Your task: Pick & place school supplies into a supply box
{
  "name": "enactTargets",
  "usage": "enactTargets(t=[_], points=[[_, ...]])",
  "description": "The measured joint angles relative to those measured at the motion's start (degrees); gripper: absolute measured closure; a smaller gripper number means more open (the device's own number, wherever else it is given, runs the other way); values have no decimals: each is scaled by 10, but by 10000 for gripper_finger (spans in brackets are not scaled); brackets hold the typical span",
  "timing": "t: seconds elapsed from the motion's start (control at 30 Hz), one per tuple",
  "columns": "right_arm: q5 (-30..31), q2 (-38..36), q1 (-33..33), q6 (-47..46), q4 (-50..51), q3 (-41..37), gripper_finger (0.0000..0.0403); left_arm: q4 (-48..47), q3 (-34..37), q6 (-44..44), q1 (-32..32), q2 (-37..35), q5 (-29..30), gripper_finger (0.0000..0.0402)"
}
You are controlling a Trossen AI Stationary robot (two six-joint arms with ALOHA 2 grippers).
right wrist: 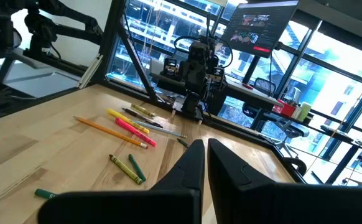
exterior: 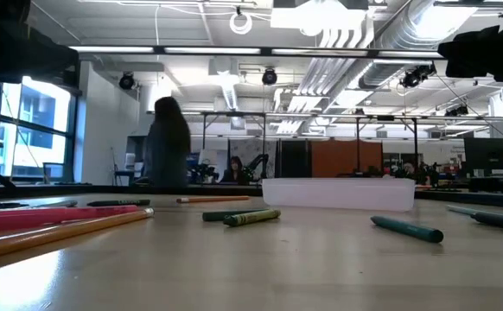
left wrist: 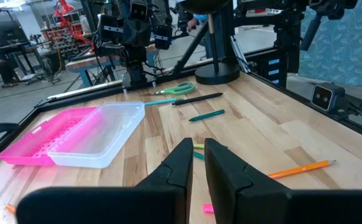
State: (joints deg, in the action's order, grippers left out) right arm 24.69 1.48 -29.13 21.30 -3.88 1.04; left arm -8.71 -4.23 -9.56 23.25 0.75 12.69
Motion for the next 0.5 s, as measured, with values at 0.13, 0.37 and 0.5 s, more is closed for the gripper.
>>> enactTargets(t=[0.13,0.37,0.5], points=[[0,0,0,0,0,0,402,3,0,-25,0,0,1,328],[0,0,0,0,0,0,402,20,3,-103,0,0,4,328],[0,0,0,0,0,0,402,21,3,-144,0,0,6,328]])
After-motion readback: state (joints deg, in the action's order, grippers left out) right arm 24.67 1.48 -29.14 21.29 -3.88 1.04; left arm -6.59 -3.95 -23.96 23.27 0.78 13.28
